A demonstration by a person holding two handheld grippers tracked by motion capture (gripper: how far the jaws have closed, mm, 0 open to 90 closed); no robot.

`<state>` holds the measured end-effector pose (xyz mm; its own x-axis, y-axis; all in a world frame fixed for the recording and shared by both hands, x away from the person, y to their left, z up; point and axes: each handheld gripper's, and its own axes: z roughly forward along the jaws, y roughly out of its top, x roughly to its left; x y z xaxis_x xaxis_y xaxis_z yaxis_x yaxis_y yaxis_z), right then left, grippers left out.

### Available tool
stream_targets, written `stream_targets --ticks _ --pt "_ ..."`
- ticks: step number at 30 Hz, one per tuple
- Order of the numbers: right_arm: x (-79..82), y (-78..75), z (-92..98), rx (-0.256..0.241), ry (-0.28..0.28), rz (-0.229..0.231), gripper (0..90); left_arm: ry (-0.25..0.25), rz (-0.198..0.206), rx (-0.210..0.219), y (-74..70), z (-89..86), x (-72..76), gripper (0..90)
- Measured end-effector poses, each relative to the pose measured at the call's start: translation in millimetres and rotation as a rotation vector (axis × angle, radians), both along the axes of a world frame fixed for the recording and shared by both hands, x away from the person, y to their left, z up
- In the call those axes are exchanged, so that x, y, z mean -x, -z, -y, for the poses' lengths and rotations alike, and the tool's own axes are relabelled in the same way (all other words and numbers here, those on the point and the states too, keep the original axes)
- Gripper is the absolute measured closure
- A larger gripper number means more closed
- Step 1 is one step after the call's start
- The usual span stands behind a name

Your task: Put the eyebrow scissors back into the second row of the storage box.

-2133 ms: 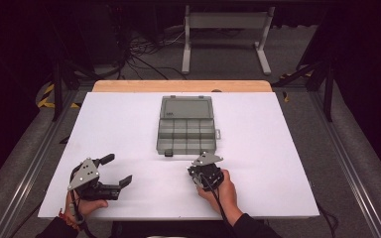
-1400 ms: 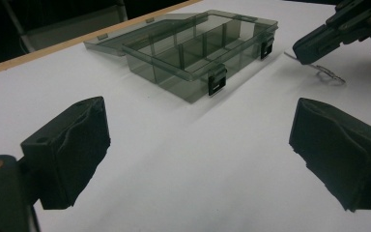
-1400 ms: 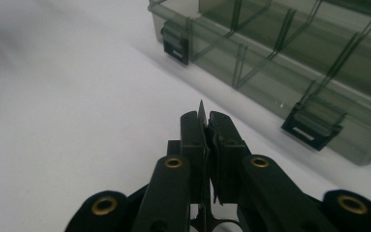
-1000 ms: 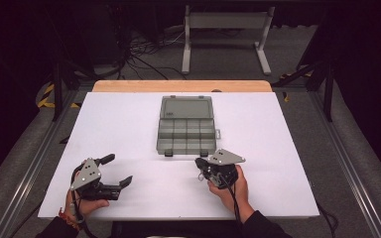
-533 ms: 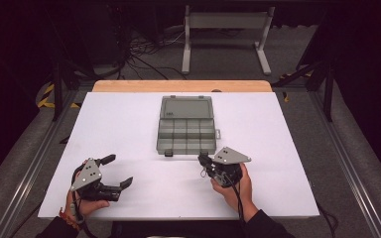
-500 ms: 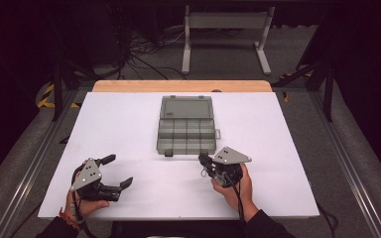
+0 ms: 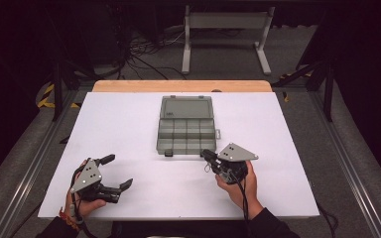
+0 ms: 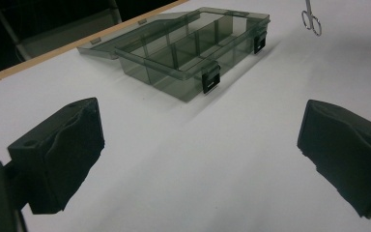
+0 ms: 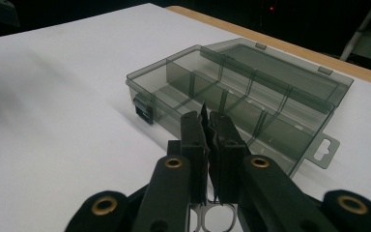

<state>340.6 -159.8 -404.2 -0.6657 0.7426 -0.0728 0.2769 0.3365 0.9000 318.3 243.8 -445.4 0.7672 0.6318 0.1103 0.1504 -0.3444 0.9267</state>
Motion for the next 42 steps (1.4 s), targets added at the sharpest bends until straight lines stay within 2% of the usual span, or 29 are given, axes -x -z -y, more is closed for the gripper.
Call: stream_targets --ticks 11,16,21,29,35,37,42 --pt "-2.9 -11.6 3.7 -0.013 0.002 0.029 86.3 -0.002 0.007 -0.006 1.3 1.4 -0.4 3.5" --pt "-7.9 -16.5 5.8 -0.016 0.000 0.038 86.3 0.002 -0.004 -0.010 2.6 3.1 -1.1 3.7" --pt "-11.3 -24.4 9.8 -0.041 0.016 0.076 86.3 0.003 -0.009 -0.013 3.3 3.5 -1.6 3.7" --pt "-18.8 -31.4 12.8 -0.047 0.010 0.083 86.3 0.009 -0.018 -0.013 4.2 4.4 -2.1 3.8" --pt "-28.4 -36.2 11.6 -0.045 -0.002 0.081 86.3 0.009 -0.022 -0.015 4.7 4.5 -2.8 3.8" --pt "-34.3 -37.0 10.4 -0.029 0.000 0.083 86.3 0.012 -0.024 -0.015 5.0 4.6 -3.0 3.9" --pt "-44.7 -35.6 10.7 -0.053 0.019 0.084 86.3 0.017 -0.030 -0.013 5.6 4.7 -3.4 4.0"
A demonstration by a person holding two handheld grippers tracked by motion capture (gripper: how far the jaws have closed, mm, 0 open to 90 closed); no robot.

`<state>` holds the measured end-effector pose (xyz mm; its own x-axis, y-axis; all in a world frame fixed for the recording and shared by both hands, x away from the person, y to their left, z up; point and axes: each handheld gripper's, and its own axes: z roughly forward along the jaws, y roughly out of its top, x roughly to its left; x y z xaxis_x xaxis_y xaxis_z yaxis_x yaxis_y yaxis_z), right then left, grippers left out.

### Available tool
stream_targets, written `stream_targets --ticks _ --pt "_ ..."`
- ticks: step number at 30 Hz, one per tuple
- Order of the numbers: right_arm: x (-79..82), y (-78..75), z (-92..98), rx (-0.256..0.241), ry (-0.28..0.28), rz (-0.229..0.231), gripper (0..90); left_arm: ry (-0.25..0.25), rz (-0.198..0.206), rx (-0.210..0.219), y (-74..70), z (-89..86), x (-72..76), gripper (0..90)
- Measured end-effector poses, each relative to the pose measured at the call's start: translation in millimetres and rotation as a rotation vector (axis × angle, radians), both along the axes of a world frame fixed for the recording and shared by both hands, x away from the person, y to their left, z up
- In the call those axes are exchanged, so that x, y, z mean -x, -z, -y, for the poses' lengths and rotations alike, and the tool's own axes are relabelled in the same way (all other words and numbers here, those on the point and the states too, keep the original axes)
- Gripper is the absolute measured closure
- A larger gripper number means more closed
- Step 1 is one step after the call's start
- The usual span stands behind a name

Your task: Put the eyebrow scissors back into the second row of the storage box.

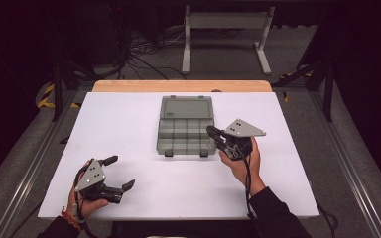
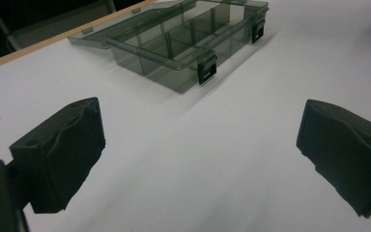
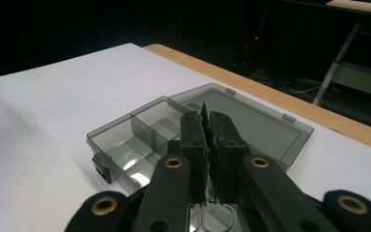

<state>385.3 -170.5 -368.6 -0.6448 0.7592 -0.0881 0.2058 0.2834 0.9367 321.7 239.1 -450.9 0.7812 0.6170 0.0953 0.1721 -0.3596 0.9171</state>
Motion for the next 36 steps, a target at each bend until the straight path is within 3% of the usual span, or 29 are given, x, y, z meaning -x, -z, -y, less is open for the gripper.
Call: stream_targets --ticks 12,27,36 --pt "-20.9 6.4 -10.4 0.006 -0.033 -0.005 86.3 0.005 -0.003 0.002 -0.8 -1.4 0.1 4.2" --pt "-40.3 17.6 -20.2 0.022 -0.051 -0.047 86.3 0.006 -0.004 -0.004 -0.5 -1.1 -0.3 4.2" --pt "-46.7 25.3 -28.1 0.055 -0.061 -0.077 86.3 0.004 0.005 0.006 -1.0 -1.6 0.6 4.2"
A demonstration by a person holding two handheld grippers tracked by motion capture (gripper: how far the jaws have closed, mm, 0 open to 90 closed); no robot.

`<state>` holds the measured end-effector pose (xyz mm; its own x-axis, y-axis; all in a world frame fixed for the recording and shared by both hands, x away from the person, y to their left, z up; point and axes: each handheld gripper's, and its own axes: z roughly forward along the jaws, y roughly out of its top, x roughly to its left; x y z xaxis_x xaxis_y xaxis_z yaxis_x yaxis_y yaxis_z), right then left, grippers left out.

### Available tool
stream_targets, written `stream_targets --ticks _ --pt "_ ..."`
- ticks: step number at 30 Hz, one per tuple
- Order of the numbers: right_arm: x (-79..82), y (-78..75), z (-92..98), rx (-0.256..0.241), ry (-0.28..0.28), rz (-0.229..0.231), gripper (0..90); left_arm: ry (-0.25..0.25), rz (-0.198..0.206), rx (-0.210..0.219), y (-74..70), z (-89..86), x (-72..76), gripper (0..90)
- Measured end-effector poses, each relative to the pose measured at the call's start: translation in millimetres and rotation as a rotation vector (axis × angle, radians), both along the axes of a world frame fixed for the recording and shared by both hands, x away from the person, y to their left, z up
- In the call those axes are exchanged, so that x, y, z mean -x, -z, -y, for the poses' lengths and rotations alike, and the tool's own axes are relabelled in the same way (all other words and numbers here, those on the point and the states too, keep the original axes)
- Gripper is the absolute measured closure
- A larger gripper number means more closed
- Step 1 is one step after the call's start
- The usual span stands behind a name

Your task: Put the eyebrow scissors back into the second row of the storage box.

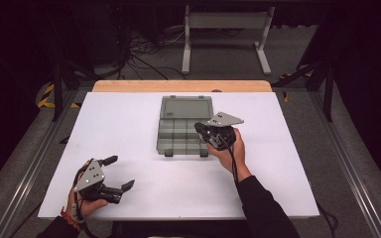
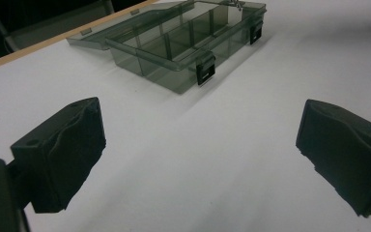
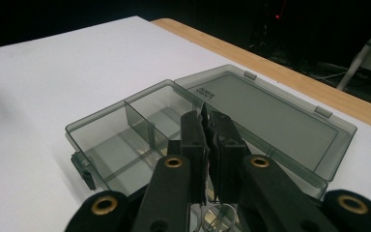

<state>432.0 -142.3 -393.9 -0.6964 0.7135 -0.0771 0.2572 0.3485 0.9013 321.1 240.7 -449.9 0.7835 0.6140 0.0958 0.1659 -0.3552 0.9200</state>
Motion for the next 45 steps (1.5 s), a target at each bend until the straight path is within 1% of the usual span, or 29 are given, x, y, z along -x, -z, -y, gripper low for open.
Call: stream_targets --ticks 2,4,9,10,12,14,19,26,31,33,37,40,41,45 --pt "-0.9 0.8 -1.0 0.010 -0.003 0.001 86.3 0.001 0.000 0.001 -0.2 -0.2 0.4 4.2" --pt "-2.4 2.3 -2.1 0.019 -0.008 -0.008 86.3 0.001 0.005 0.004 -0.5 -0.5 0.4 4.2" --pt "-6.0 6.8 -5.2 0.044 -0.004 -0.017 86.3 0.001 0.012 0.004 -1.3 -1.0 1.4 4.3" --pt "-6.0 7.2 -5.8 0.042 -0.009 -0.024 86.3 -0.001 0.013 0.004 -1.2 -1.1 1.5 4.4" --pt "-6.5 8.5 -7.5 0.059 -0.014 -0.027 86.2 0.003 0.012 0.006 -1.3 -1.5 1.4 4.4" --pt "-6.6 9.5 -8.9 0.064 -0.025 -0.037 86.2 0.002 0.013 0.005 -1.5 -1.5 1.6 4.4" --pt "-6.7 11.4 -13.0 0.089 -0.049 -0.042 86.3 0.001 0.016 0.004 -1.9 -1.3 2.2 4.5" --pt "-7.2 14.4 -17.1 0.101 -0.077 -0.059 86.3 0.004 0.011 0.006 -1.6 -1.4 1.8 4.5" --pt "-7.6 16.2 -19.6 0.115 -0.082 -0.071 86.2 0.004 0.012 0.005 -1.6 -1.5 1.7 4.5" --pt "-7.8 16.8 -20.2 0.116 -0.095 -0.073 86.2 0.003 0.007 0.005 -1.2 -1.4 1.4 4.5" --pt "-7.5 18.8 -23.3 0.122 -0.102 -0.083 86.2 0.004 0.008 0.003 -0.9 -0.9 1.2 4.5" --pt "-7.1 21.0 -27.4 0.139 -0.109 -0.090 86.2 0.003 0.008 0.003 -1.0 -0.9 1.3 4.6" --pt "-7.2 22.0 -28.9 0.152 -0.108 -0.085 86.1 0.004 0.007 0.004 -0.9 -1.0 1.2 4.5" --pt "-7.1 24.2 -32.5 0.158 -0.108 -0.091 86.1 0.003 0.002 0.003 -0.5 -0.9 0.6 4.6"
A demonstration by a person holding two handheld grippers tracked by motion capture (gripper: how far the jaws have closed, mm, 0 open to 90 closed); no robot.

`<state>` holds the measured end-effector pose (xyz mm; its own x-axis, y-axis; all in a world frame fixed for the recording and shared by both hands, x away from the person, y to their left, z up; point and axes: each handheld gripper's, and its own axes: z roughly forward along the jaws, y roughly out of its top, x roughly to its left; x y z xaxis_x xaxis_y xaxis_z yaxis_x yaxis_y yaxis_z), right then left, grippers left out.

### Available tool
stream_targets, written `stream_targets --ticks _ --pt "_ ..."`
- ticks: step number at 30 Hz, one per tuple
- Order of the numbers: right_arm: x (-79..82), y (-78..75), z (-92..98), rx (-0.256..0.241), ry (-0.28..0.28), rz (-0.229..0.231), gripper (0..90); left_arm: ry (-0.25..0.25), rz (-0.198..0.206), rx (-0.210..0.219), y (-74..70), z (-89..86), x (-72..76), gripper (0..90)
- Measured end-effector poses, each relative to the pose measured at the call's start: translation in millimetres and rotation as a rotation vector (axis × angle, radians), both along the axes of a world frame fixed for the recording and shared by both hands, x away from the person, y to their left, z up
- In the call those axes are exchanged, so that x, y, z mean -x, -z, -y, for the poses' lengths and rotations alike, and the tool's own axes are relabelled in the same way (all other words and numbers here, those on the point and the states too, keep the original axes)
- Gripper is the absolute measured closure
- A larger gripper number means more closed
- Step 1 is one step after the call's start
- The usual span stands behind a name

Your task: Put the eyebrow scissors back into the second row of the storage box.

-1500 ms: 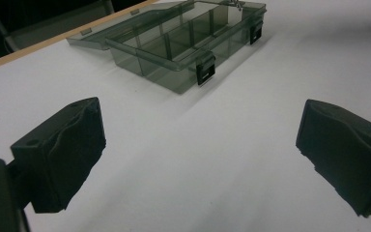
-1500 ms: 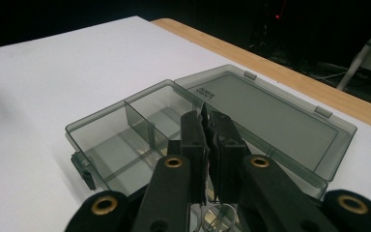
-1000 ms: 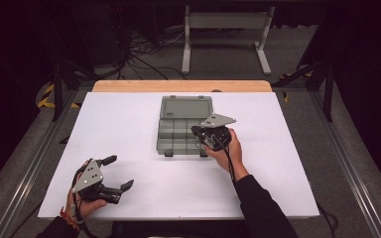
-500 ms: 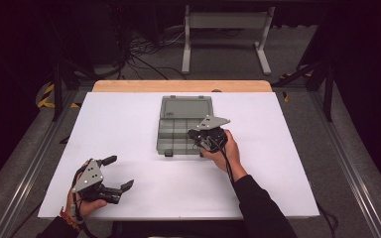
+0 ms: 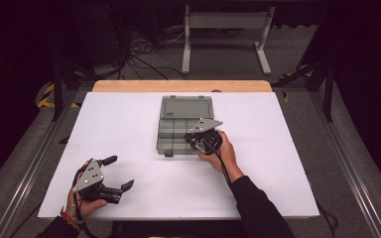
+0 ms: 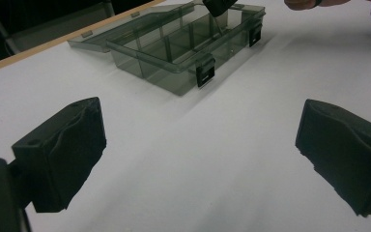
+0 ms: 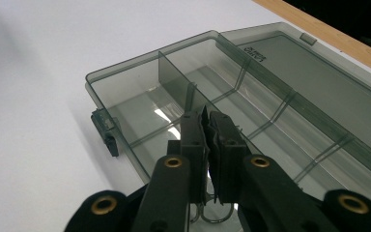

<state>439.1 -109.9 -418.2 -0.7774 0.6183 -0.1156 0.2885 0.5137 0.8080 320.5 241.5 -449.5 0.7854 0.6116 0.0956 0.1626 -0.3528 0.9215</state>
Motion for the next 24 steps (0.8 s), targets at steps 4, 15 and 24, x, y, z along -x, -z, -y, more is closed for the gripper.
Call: stream_targets --ticks 4,15,24 --pt "-0.4 1.0 -0.4 -0.005 0.006 -0.003 86.0 0.003 0.003 -0.003 0.1 0.6 0.3 4.6" --pt "1.1 1.9 -2.5 -0.013 0.007 -0.002 84.6 0.002 -0.002 -0.004 0.5 0.6 0.0 4.5" --pt "7.1 -7.5 3.9 -0.053 0.007 0.027 84.1 0.004 -0.006 -0.007 0.9 1.5 -0.1 4.7"
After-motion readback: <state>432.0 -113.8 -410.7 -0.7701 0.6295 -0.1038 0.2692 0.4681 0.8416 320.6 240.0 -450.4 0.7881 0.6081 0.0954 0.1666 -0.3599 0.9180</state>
